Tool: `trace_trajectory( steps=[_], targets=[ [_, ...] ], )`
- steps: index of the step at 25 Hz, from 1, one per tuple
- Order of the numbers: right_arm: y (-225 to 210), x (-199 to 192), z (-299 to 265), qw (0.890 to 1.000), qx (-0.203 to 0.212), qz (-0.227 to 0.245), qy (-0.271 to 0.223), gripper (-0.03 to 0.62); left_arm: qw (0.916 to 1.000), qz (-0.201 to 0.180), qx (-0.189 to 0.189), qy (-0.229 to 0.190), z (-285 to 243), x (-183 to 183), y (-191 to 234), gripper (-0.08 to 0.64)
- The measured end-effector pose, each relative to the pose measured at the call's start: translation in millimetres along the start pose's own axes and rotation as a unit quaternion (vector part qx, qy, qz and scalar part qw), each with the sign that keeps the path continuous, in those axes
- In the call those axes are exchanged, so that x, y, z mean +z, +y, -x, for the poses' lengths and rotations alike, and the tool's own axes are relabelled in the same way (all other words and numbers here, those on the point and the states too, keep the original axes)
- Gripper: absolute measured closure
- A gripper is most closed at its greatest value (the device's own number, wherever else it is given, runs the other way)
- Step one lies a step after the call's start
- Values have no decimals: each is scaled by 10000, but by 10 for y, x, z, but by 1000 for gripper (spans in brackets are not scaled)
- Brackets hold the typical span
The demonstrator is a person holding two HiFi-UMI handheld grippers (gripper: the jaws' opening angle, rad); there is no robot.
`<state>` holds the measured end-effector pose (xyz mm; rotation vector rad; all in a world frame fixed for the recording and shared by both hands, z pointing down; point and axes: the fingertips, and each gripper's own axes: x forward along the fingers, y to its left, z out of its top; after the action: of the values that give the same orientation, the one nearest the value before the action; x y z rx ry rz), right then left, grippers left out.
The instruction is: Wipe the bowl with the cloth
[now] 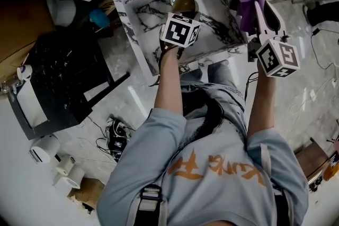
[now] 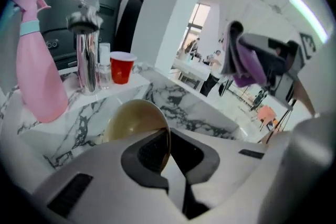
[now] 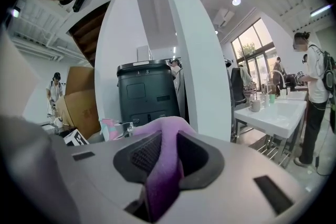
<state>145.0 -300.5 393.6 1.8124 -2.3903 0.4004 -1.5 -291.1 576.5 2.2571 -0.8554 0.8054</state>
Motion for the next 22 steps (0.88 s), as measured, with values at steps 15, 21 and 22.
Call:
trace_trajectory(
  steps=[15,21,22],
  targets=[
    [338,705,-189,9942,744,176,-751,488,9648,-86,-1073,-2401,1115,1208,-526,528],
    [684,1020,-57,9781,1762,498,-993,488,9334,-244,-1547,-3228,1559,1515,-697,528],
    [789,1060,-24,9715,2052,628,-1004,488,9313,-284,-1548,-3285,1602,1547,-701,528]
  ],
)
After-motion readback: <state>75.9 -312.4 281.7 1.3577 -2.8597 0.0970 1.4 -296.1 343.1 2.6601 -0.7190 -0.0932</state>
